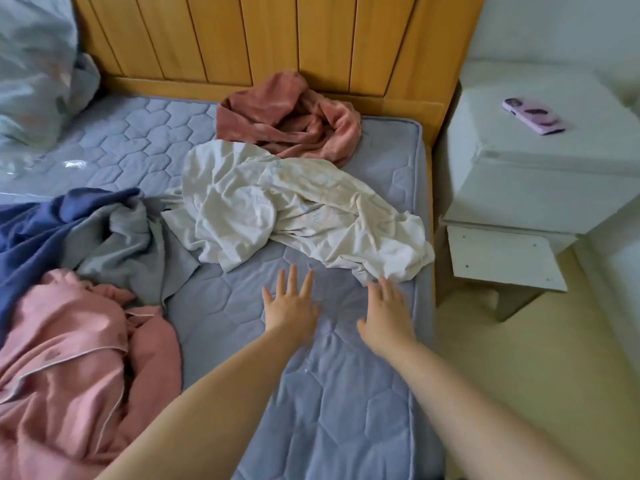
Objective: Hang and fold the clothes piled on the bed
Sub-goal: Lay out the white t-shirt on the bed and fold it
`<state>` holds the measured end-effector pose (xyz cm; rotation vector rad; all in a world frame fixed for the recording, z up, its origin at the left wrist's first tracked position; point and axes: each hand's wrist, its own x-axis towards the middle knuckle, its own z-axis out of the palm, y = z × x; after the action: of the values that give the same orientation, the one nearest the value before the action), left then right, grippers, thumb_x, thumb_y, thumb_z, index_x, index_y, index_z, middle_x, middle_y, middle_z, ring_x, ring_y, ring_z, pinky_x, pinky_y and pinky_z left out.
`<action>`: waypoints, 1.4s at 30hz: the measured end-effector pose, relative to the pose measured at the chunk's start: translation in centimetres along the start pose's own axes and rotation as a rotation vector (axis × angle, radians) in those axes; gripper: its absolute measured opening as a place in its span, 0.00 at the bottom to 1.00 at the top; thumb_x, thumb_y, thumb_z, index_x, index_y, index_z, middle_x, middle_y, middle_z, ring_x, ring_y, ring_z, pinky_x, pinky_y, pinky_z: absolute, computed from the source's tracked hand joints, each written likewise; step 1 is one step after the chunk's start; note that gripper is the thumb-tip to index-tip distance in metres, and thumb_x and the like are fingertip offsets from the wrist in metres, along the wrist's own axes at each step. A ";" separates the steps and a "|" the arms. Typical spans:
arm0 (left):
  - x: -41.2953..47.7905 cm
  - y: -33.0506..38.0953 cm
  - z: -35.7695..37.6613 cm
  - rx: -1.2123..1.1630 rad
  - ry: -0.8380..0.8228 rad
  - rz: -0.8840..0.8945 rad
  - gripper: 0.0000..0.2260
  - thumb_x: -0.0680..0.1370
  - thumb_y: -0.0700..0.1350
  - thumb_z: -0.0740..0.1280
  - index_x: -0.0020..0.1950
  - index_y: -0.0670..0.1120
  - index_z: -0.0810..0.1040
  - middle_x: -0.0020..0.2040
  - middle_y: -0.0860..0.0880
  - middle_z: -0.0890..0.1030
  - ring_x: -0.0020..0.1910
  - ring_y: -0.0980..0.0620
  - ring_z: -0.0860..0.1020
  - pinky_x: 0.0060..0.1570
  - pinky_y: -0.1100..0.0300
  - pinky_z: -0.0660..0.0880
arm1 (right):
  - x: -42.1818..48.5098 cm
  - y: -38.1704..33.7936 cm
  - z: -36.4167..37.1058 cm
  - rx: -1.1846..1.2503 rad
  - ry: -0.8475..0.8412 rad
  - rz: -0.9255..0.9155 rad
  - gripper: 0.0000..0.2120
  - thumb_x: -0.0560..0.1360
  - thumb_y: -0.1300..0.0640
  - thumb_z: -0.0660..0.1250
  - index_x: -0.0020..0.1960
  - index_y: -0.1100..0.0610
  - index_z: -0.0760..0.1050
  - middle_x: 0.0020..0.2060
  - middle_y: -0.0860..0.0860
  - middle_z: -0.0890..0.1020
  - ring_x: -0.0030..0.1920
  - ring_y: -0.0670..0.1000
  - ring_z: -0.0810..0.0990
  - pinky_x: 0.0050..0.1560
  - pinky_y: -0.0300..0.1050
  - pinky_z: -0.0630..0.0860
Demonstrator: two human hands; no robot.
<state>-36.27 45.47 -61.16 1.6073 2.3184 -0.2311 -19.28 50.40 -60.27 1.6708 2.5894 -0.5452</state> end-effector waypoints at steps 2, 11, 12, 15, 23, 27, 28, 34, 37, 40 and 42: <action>1.5 -2.0 2.6 0.000 0.021 0.036 0.28 0.81 0.59 0.46 0.77 0.56 0.37 0.78 0.48 0.38 0.77 0.46 0.37 0.73 0.39 0.45 | 0.8 -1.6 2.3 -0.050 0.074 0.013 0.35 0.76 0.52 0.62 0.77 0.58 0.50 0.77 0.59 0.48 0.77 0.57 0.48 0.75 0.51 0.49; 5.4 -3.7 6.9 -0.145 0.165 0.130 0.29 0.79 0.60 0.49 0.78 0.56 0.44 0.79 0.47 0.44 0.77 0.47 0.40 0.72 0.40 0.39 | 9.3 -3.4 5.8 -0.156 0.406 -0.011 0.49 0.61 0.53 0.79 0.74 0.57 0.56 0.74 0.63 0.58 0.74 0.63 0.58 0.69 0.66 0.57; 5.4 -3.7 7.1 -0.161 0.169 0.128 0.30 0.78 0.60 0.49 0.78 0.56 0.45 0.79 0.47 0.44 0.77 0.47 0.41 0.72 0.40 0.39 | 10.3 -3.5 5.3 -0.165 0.432 -0.005 0.50 0.61 0.53 0.79 0.75 0.57 0.55 0.75 0.63 0.58 0.74 0.63 0.57 0.69 0.67 0.57; 5.3 -4.0 7.5 -0.186 0.187 0.132 0.30 0.76 0.59 0.47 0.78 0.57 0.47 0.79 0.48 0.47 0.77 0.47 0.42 0.72 0.40 0.39 | 13.8 -3.6 3.7 -0.105 0.451 0.058 0.50 0.65 0.50 0.77 0.77 0.54 0.51 0.76 0.62 0.53 0.76 0.62 0.52 0.70 0.68 0.54; 5.7 -4.3 8.3 -0.213 0.403 0.191 0.29 0.73 0.55 0.56 0.74 0.51 0.65 0.75 0.45 0.65 0.74 0.44 0.62 0.67 0.38 0.59 | 15.3 -0.7 6.4 -0.081 0.325 0.106 0.27 0.70 0.61 0.71 0.68 0.60 0.70 0.66 0.61 0.72 0.60 0.65 0.71 0.63 0.54 0.66; 5.4 -4.3 8.3 -0.225 0.521 0.322 0.25 0.75 0.49 0.57 0.73 0.48 0.63 0.73 0.42 0.67 0.73 0.43 0.60 0.66 0.35 0.60 | 13.2 -0.9 5.0 -0.036 0.322 0.043 0.14 0.73 0.68 0.61 0.56 0.59 0.76 0.52 0.56 0.80 0.55 0.58 0.73 0.57 0.45 0.67; 5.2 -4.1 8.4 -0.199 0.550 0.375 0.24 0.76 0.47 0.56 0.73 0.48 0.63 0.72 0.41 0.67 0.73 0.43 0.60 0.65 0.34 0.60 | 12.1 -1.2 4.9 -0.012 0.320 0.068 0.13 0.73 0.68 0.61 0.54 0.60 0.75 0.50 0.56 0.79 0.55 0.58 0.73 0.57 0.46 0.68; 2.7 -3.0 8.4 -0.036 0.602 0.458 0.24 0.76 0.44 0.57 0.73 0.47 0.61 0.73 0.43 0.61 0.76 0.42 0.52 0.62 0.32 0.63 | 2.1 -1.7 8.6 0.037 0.317 0.012 0.15 0.57 0.72 0.74 0.40 0.59 0.77 0.36 0.54 0.80 0.43 0.57 0.79 0.46 0.46 0.77; -0.2 -1.7 8.3 0.009 0.526 0.483 0.25 0.75 0.43 0.55 0.73 0.49 0.61 0.74 0.43 0.61 0.76 0.41 0.52 0.62 0.32 0.58 | -1.7 -1.2 9.9 0.004 0.400 -0.121 0.14 0.55 0.70 0.74 0.36 0.57 0.77 0.32 0.51 0.79 0.38 0.55 0.80 0.42 0.43 0.79; -1.9 -1.0 7.0 0.091 0.456 0.467 0.24 0.75 0.41 0.54 0.71 0.50 0.66 0.75 0.44 0.62 0.74 0.38 0.57 0.64 0.31 0.54 | -5.4 -0.7 10.8 -0.002 0.491 -0.180 0.09 0.68 0.63 0.59 0.39 0.55 0.77 0.33 0.49 0.78 0.39 0.53 0.77 0.44 0.44 0.76; -2.8 -0.8 5.6 0.110 0.356 0.482 0.21 0.77 0.38 0.56 0.70 0.47 0.68 0.77 0.45 0.60 0.76 0.41 0.54 0.71 0.36 0.47 | -7.7 -0.6 10.8 0.018 0.529 -0.182 0.12 0.67 0.64 0.53 0.41 0.55 0.74 0.35 0.49 0.77 0.40 0.53 0.75 0.46 0.42 0.69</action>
<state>-35.16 41.00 -65.52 2.3633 2.0856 0.0451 -18.42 40.16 -68.74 1.7952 3.1252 -0.1331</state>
